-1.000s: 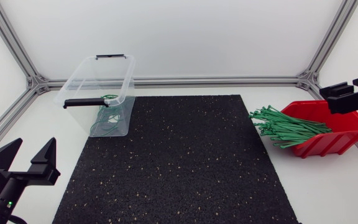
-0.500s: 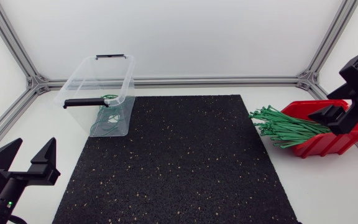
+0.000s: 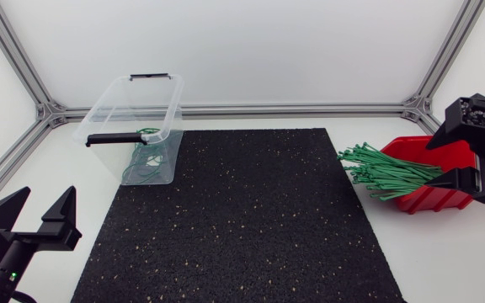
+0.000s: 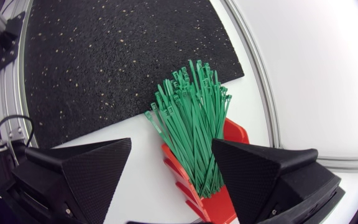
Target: Take a green cable tie from the red box, thread the tail through the head to close it, then place it in the transparent bin on the left.
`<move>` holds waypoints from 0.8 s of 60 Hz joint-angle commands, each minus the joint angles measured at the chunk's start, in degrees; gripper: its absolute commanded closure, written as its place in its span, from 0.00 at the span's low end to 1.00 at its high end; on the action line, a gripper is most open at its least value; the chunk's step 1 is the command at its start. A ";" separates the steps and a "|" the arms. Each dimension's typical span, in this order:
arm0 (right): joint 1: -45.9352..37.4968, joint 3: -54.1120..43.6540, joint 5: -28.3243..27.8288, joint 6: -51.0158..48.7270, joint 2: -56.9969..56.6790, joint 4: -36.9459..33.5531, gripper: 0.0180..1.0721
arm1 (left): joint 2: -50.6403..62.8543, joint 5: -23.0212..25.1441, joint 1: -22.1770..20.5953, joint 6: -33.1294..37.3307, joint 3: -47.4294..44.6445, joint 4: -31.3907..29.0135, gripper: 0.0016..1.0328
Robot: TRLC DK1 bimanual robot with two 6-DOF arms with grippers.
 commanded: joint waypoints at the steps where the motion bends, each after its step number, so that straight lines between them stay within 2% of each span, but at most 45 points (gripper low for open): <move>1: -0.29 -2.70 0.91 -7.82 0.50 -0.94 0.14 | -0.21 0.22 0.21 -1.48 -2.13 -1.33 0.04; 12: 1.47 -7.71 3.90 -13.27 -1.61 0.99 0.15 | -0.21 0.22 0.21 -1.48 -2.13 -1.33 0.04; 26: 4.72 -14.12 7.24 -13.36 -3.37 8.37 0.17 | -0.21 0.22 -0.05 -1.48 -2.13 -1.33 0.04; 31: 5.60 -16.23 7.41 -13.09 -3.55 10.75 0.22 | -0.21 0.22 -0.05 -1.48 -2.13 -1.33 0.04; 40: 6.83 -19.48 7.59 -13.00 -4.51 14.52 0.22 | -0.21 0.22 -0.23 -1.48 -2.13 -1.33 0.04; 48: 7.10 -20.27 7.94 -12.92 -2.67 16.28 0.37 | -0.21 0.22 -0.32 -1.48 -2.13 -1.33 0.04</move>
